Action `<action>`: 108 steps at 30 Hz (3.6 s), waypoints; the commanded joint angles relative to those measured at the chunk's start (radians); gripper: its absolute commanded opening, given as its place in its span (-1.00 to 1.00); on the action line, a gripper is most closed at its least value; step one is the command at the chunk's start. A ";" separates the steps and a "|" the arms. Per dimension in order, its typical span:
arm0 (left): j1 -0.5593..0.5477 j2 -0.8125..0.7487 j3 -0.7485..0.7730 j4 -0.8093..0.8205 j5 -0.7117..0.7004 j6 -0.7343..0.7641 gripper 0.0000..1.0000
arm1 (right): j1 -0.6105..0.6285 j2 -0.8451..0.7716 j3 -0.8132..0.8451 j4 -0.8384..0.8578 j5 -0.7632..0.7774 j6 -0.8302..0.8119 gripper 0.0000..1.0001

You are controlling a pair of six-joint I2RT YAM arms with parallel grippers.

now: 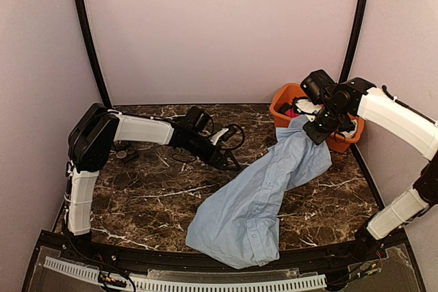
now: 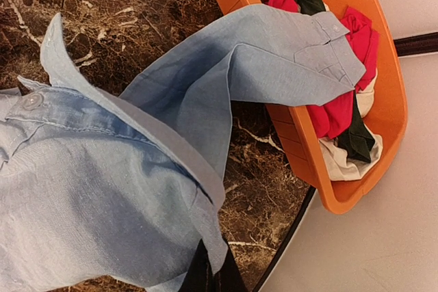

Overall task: Pin the brooch onto the clothing
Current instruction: Pick up the crumped clothing from the center of the board.

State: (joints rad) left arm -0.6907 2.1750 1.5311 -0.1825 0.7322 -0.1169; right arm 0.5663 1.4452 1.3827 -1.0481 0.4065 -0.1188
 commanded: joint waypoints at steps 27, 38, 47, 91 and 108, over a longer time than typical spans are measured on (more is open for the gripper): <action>-0.064 0.085 0.093 0.332 0.161 -0.308 -0.99 | 0.001 -0.007 0.032 0.012 0.104 0.037 -1.00; 0.036 -0.225 0.104 0.313 -0.067 -0.238 -0.99 | -0.006 0.012 0.129 0.360 -0.076 -0.019 -1.00; 0.206 -0.478 -0.107 0.402 -0.280 -0.265 -0.99 | 0.034 0.414 0.810 0.436 -0.607 -0.141 -1.00; 0.177 0.158 0.677 -0.212 0.362 0.280 0.97 | 0.180 -0.084 -0.196 0.077 -0.288 -0.041 -1.00; 0.135 0.208 0.646 -0.475 0.252 0.477 0.56 | 0.204 -0.112 -0.185 0.077 -0.241 -0.034 -1.00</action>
State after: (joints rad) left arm -0.5591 2.3825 2.1853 -0.5823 0.9825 0.3141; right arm 0.7593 1.3636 1.1912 -0.9524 0.1398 -0.1688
